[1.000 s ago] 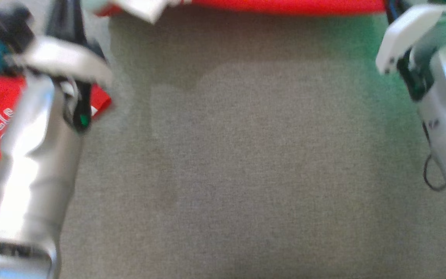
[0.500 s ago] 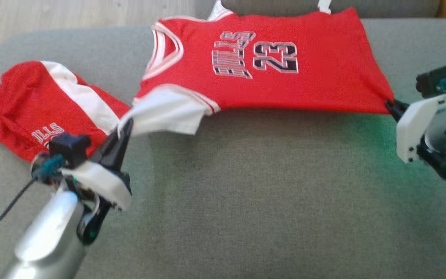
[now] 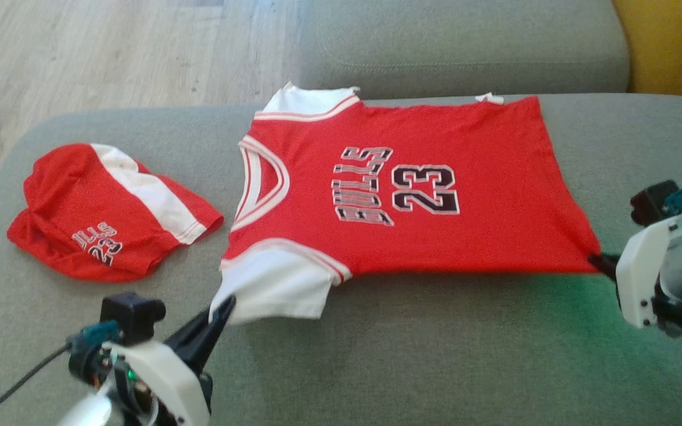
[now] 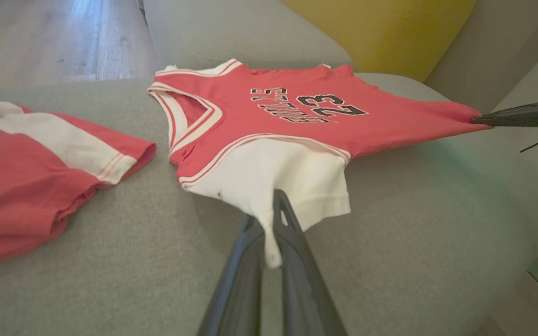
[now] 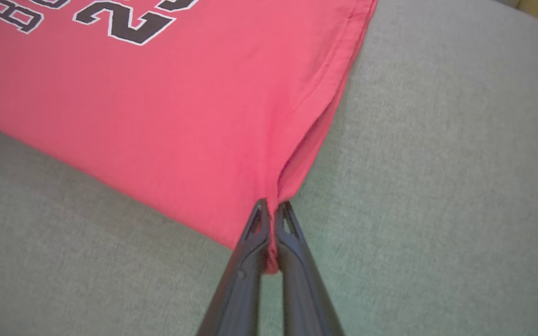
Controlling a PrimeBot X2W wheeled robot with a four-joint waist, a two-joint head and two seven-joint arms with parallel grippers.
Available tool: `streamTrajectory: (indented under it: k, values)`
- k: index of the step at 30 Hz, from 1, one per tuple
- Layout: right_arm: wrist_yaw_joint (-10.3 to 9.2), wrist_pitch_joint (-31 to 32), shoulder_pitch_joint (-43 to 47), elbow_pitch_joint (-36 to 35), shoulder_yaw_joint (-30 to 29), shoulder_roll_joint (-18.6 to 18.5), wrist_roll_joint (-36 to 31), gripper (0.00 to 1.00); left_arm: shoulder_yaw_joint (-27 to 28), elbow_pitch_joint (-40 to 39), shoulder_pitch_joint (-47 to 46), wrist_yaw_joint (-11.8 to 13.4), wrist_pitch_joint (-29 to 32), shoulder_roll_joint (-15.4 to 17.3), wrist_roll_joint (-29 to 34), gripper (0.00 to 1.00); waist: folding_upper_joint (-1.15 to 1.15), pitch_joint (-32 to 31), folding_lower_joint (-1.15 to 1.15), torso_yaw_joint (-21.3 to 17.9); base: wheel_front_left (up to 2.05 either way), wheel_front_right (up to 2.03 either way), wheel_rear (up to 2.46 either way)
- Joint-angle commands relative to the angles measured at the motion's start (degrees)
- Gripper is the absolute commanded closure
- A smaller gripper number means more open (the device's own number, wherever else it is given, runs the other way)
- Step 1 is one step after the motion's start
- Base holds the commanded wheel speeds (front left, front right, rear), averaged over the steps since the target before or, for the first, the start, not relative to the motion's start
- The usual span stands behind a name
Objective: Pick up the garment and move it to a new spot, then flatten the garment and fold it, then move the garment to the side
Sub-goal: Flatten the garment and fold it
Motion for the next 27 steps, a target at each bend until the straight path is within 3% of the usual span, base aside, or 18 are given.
streamTrajectory:
  k: [1,6,10,27]
  values:
    - [0.39,1.4,1.0,-2.1,0.3,-2.9,1.7,1.00,2.6,-3.9,-1.2,1.0,1.4,2.9,-1.1,1.00,0.00,-0.8,0.01,-0.6,0.00,0.00,0.00]
    - [0.39,3.0,1.2,-5.5,0.6,-5.0,3.7,1.00,3.8,-9.4,0.6,3.8,3.1,5.1,-1.4,1.00,0.00,-0.1,0.01,-1.3,0.00,0.00,0.00]
    - [0.39,3.0,0.1,-5.9,0.4,-4.8,3.1,1.00,4.2,-10.0,-1.1,4.3,3.5,5.2,-0.8,1.00,0.00,1.5,0.01,-1.7,0.00,0.00,0.00]
    - [0.39,5.4,-10.3,0.3,-1.5,0.7,-0.9,1.00,2.1,3.3,-21.8,-1.1,6.8,4.9,4.2,1.00,0.00,11.9,0.01,-2.6,0.00,0.00,0.00]
